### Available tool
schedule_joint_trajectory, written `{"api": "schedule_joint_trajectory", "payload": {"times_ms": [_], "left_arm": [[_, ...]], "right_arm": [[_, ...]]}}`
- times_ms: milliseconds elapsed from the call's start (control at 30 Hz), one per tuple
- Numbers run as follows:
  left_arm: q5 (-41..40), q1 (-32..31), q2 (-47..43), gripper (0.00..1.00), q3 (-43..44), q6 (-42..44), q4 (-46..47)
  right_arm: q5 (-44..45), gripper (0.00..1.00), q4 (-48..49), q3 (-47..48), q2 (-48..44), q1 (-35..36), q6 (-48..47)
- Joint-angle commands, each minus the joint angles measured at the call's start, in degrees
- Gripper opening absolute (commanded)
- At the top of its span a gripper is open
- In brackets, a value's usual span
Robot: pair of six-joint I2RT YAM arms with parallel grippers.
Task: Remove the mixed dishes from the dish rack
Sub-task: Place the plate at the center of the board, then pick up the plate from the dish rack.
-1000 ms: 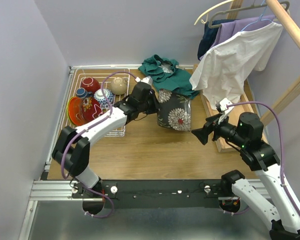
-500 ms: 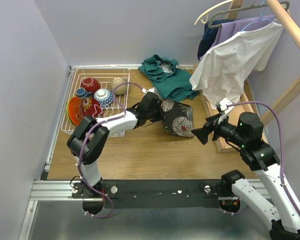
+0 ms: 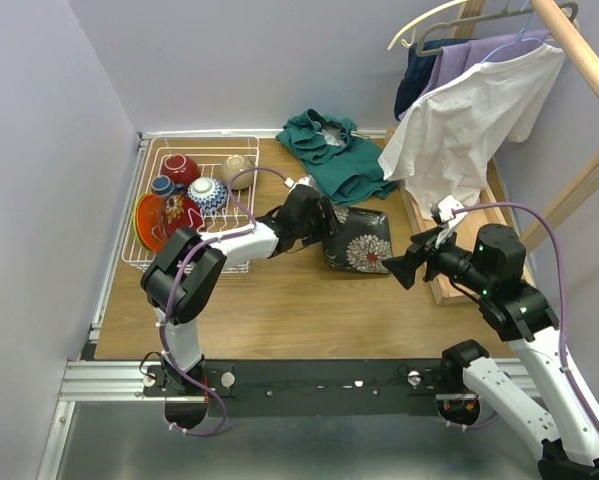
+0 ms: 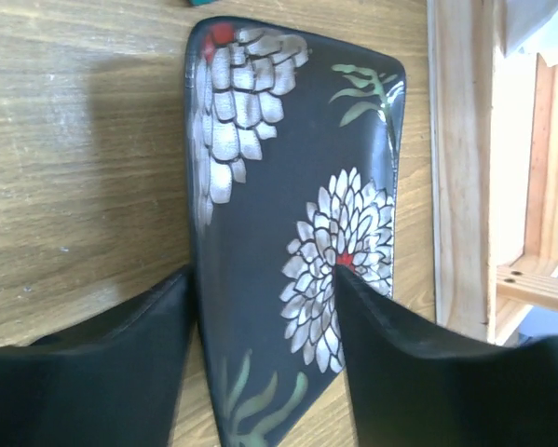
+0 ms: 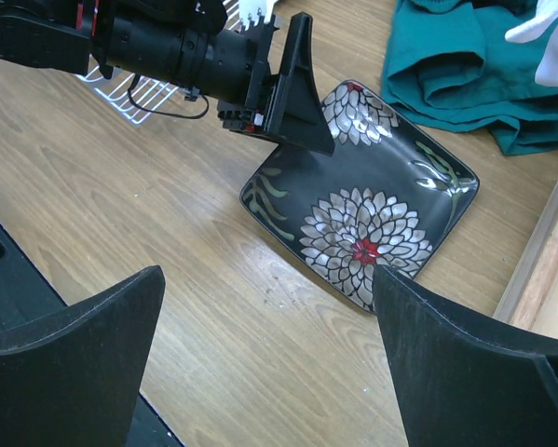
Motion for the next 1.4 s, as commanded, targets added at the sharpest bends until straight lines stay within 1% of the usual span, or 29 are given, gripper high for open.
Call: {"api": "schedule_joint_trajectory", "payload": {"times_ms": [0,33,67,300,433,633,833,967,1000,1133,1233,1367], "left_arm": [[0.7,-0.3,0.5,0.78,2.9,0.9,0.7],[0.9,-0.3,0.7,0.80,3.0,1.0,0.1],[1.0,-0.4,0.9,0.85,3.4,1.1,-0.2],[-0.3,-0.4,2.1,0.98,7.2,4.0,-7.2],[-3.4,-0.5,1.5,0.99,9.5,7.0,-13.9],[-10.3,-0.6,-0.4,0.99,13.0,12.7,-22.8],[-17.1,-0.6,-5.4,0.99,15.5,20.1,-30.2],[-25.7,-0.3,-10.4,0.99,18.2,26.5,-35.9],[-27.2,-0.1,-11.1,0.99,18.8,29.3,-37.2],[-31.4,1.9,-13.4,0.99,22.1,33.5,-44.9],[-34.1,4.5,-15.7,0.99,23.0,35.5,-47.9],[-34.5,10.1,-19.3,0.99,21.8,36.3,-50.8]], "right_arm": [[0.0,1.00,0.3,-0.3,0.1,0.5,0.6],[0.0,1.00,0.3,-0.3,0.0,0.5,0.6],[0.0,1.00,0.3,-0.3,0.1,0.5,0.7],[0.2,1.00,0.2,-0.6,0.0,0.5,0.6],[0.2,1.00,0.2,-0.7,0.0,0.5,0.5],[0.3,1.00,0.4,-1.1,0.3,0.5,0.6],[-0.2,1.00,0.8,-1.2,0.6,0.5,0.6],[-0.9,1.00,1.3,-1.5,1.1,0.5,0.6],[-1.1,1.00,1.3,-1.6,1.2,0.4,0.7],[-2.1,1.00,2.0,-2.0,1.6,0.5,0.6],[-2.8,1.00,2.4,-2.0,1.9,0.4,0.6],[-3.2,1.00,2.5,-1.9,2.1,0.5,0.6]]}}
